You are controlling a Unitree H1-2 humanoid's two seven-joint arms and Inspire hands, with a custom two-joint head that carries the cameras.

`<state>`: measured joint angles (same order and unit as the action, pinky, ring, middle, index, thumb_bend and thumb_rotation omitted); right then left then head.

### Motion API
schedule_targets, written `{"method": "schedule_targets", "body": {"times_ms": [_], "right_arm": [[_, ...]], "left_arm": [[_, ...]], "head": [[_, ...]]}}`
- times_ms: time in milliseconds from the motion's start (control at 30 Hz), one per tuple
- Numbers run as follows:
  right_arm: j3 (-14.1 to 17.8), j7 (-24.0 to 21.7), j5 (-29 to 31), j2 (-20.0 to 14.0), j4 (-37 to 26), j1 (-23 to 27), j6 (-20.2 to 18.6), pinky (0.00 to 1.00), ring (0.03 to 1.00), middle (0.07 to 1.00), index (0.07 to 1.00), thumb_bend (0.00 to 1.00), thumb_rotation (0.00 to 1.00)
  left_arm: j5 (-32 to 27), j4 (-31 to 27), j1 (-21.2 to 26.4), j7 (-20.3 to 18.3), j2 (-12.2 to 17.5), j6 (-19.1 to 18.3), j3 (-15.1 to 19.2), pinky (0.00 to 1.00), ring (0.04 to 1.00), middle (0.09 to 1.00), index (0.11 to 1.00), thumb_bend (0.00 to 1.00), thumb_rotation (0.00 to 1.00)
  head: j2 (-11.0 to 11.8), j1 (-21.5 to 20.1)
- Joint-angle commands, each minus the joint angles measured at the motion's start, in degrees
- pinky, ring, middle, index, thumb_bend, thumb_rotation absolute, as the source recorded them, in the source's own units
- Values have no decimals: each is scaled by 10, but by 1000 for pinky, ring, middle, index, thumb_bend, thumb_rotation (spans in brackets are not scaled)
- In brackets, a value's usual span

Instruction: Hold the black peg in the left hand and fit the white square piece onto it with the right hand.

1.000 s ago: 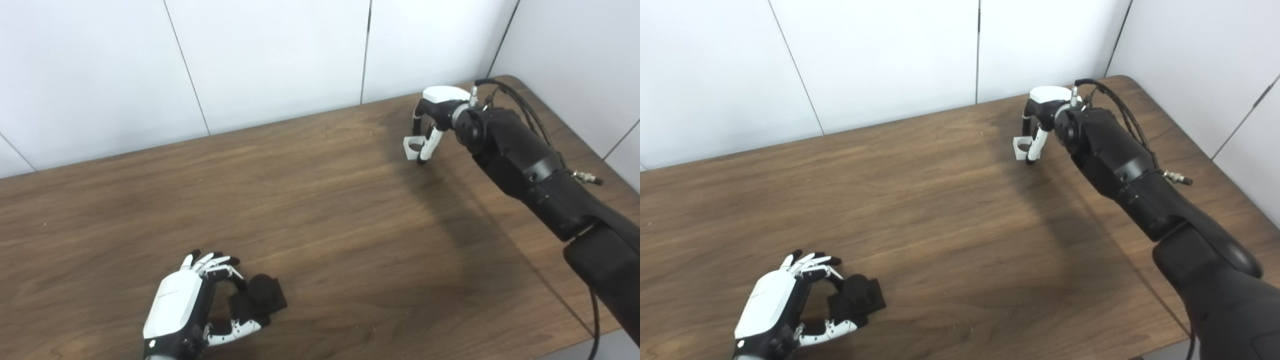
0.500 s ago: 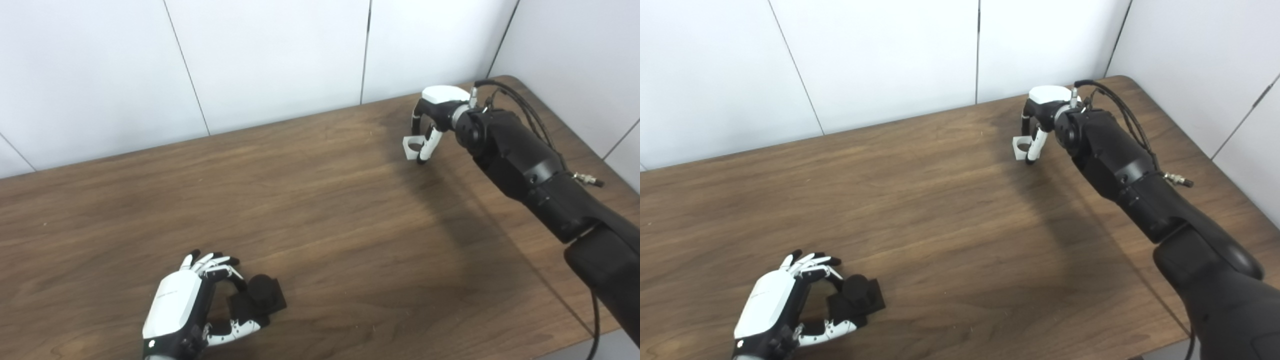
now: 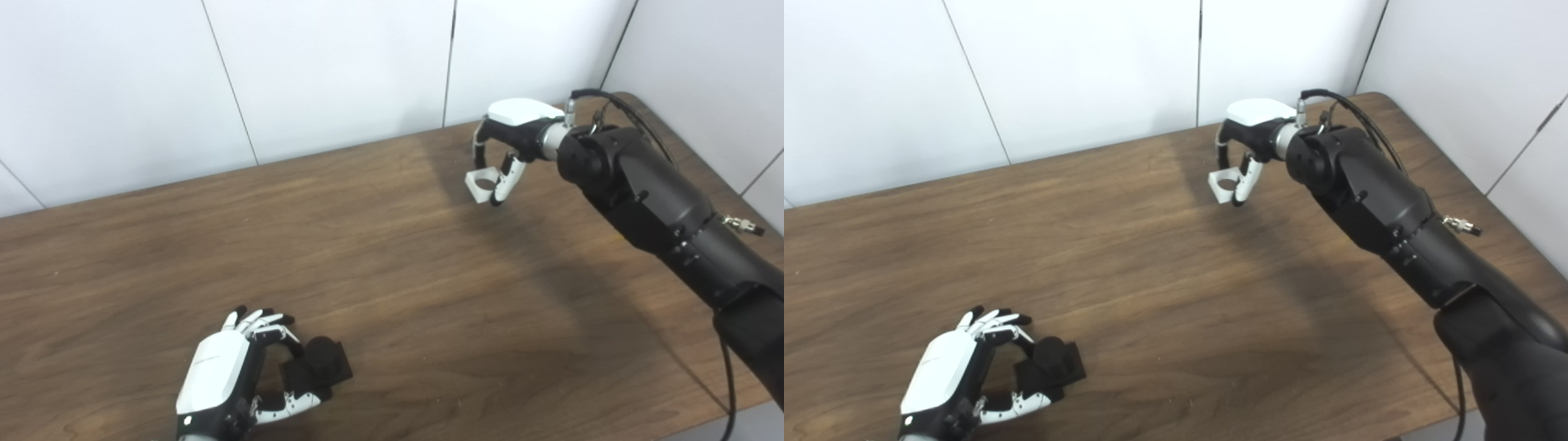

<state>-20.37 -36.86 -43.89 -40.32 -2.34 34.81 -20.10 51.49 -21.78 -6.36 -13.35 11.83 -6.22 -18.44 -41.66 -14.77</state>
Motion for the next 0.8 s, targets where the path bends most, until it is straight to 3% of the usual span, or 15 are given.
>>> {"method": "schedule_targets", "body": {"times_ms": [0, 433, 767], "right_arm": [[14, -3, 4, -9, -35, 14, 7, 946, 973, 831, 485, 525, 132], [1, -104, 46, 13, -223, 7, 32, 879, 949, 816, 484, 524, 132], [-6, -153, 71, 61, -305, 2, 31, 879, 958, 820, 483, 524, 132]], "left_arm": [[8, 5, -2, -8, 0, -4, -6, 1000, 889, 787, 487, 518, 45], [36, 13, -2, -4, -26, -21, -28, 1000, 908, 798, 487, 518, 45], [43, 24, 1, 7, -44, -28, -41, 1000, 915, 800, 488, 518, 45]], "head": [[-2, 13], [-15, 97], [-24, 122]]}}
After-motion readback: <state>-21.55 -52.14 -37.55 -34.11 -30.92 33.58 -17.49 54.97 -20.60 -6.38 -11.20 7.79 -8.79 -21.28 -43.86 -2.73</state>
